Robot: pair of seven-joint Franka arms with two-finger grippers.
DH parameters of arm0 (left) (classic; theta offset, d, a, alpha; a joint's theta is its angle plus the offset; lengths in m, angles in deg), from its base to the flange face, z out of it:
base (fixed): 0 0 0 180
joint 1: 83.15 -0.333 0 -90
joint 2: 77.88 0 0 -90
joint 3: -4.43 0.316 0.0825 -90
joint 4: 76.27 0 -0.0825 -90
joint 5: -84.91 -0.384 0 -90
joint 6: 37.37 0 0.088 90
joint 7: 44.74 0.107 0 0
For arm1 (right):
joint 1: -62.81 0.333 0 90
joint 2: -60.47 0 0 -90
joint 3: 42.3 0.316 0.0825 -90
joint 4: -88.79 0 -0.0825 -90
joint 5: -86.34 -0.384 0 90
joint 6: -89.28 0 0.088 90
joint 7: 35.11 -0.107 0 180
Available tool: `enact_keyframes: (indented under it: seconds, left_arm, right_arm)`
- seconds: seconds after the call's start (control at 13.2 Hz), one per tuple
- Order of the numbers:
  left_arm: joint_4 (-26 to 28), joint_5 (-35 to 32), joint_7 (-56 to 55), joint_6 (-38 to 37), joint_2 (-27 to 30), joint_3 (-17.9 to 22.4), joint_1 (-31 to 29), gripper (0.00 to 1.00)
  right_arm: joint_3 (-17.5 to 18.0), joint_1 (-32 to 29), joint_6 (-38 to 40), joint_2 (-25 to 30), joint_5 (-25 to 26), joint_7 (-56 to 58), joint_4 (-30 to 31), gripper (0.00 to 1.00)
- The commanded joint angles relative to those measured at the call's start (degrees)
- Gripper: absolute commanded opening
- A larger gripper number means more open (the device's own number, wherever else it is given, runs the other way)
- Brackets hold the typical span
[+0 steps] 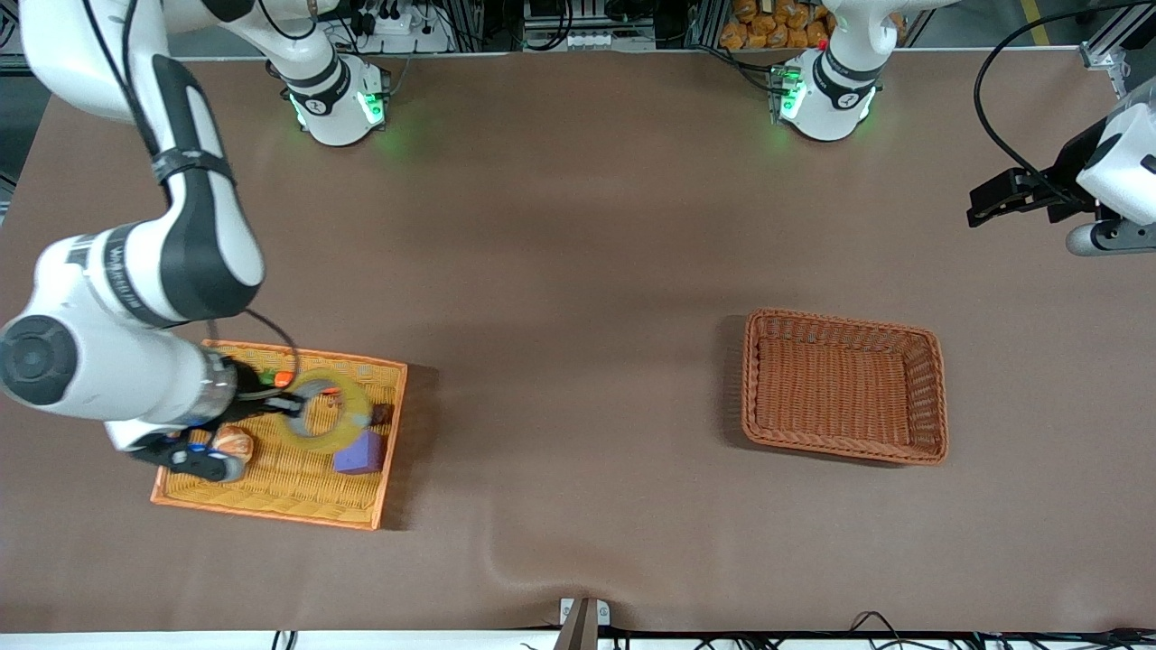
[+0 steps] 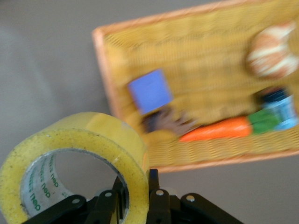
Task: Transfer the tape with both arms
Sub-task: 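Carry the tape roll toward the basket and set it on the table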
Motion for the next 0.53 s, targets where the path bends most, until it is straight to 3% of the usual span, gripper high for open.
enact_keyframes:
  seconds: [0.0,0.3,0.45]
  left_arm:
    - [-0.35,2.02,0.50,0.66,-0.31,0.17,0.01,1.00]
    - [-0.35,2.64,0.41,2.15,-1.19,0.17,0.01,1.00]
    - [-0.52,2.72,0.41,2.95,-1.88,0.08,0.18,1.00]
  right_arm:
    - [0.30,4.93,0.83,-0.04,-2.35,-9.77,-0.36,0.00]
    - [-0.05,15.93,-0.83,-1.61,-1.99,-25.97,0.00,0.00]
    - [-0.05,19.19,-5.91,-3.02,-1.91,-33.69,1.04,0.00]
